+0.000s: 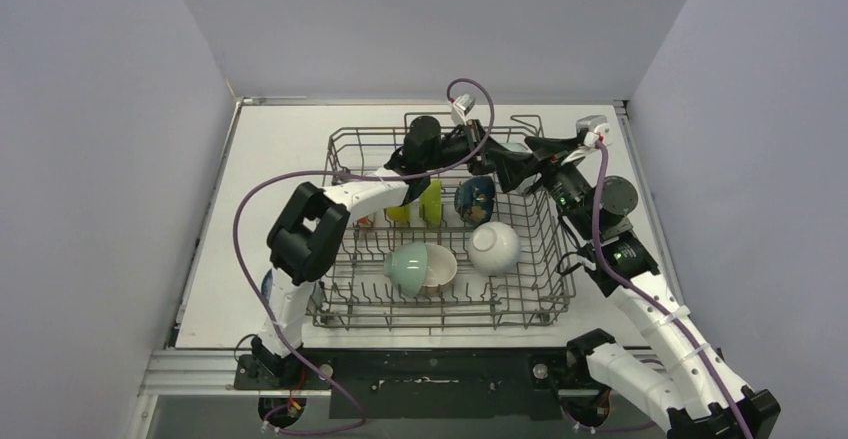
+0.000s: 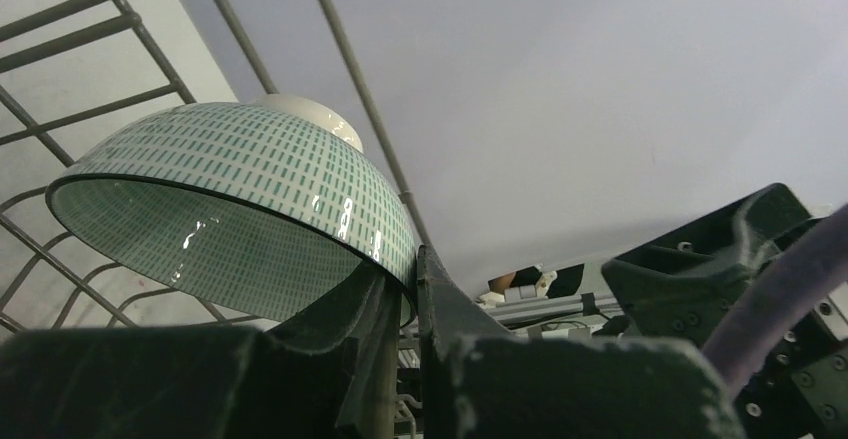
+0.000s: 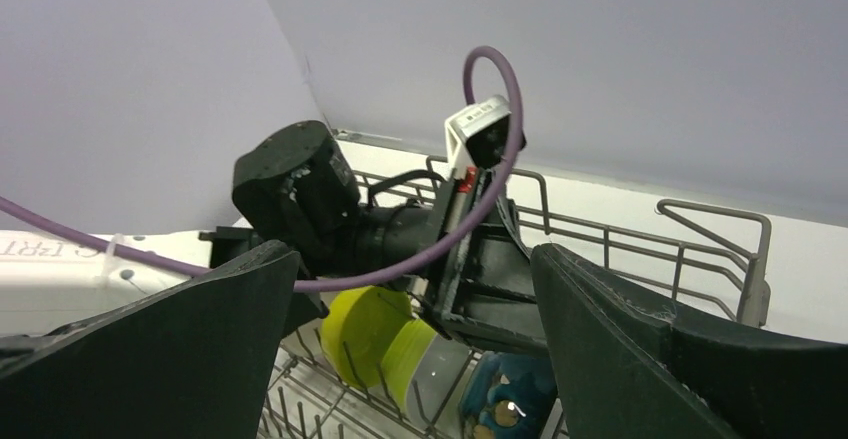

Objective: Load the bowls into the dish rack
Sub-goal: Turn the bowl upside down on the dish rack.

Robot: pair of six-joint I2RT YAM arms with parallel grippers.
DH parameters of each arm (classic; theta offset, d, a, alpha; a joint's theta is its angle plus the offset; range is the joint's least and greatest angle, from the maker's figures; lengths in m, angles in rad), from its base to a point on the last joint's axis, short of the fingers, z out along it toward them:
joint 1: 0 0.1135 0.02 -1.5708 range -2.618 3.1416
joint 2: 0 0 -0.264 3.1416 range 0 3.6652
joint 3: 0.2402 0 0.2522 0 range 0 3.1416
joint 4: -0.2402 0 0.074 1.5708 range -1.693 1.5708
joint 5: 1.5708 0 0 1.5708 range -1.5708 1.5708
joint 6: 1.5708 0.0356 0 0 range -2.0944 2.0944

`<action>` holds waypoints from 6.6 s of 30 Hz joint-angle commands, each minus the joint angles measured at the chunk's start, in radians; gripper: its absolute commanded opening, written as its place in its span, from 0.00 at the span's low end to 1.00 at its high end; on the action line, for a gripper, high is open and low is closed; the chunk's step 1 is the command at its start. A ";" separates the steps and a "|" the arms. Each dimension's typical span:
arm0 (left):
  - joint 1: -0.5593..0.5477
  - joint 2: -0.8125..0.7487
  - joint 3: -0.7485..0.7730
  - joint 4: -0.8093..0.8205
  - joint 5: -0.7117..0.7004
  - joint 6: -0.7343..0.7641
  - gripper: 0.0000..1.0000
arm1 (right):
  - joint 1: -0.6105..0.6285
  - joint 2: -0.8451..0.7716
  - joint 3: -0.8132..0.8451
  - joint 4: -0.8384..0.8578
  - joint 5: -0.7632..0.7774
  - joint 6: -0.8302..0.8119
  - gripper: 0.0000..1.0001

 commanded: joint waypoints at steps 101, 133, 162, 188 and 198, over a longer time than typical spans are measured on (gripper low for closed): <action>-0.244 0.035 0.200 -0.615 -0.359 1.711 0.48 | -0.021 -0.071 0.113 -0.153 0.054 -0.050 0.90; -0.272 0.125 0.336 -0.741 -0.321 1.656 0.00 | -0.022 -0.091 0.133 -0.169 0.096 -0.067 0.90; -0.036 0.025 0.212 -0.115 -0.201 0.712 0.00 | -0.022 -0.072 0.145 -0.160 0.078 -0.052 0.90; 0.020 0.160 0.315 -0.205 -0.165 0.451 0.00 | -0.023 -0.054 0.144 -0.157 0.072 -0.041 0.90; -0.046 0.201 0.274 -0.078 -0.235 0.294 0.00 | -0.021 -0.055 0.141 -0.161 0.075 -0.038 0.90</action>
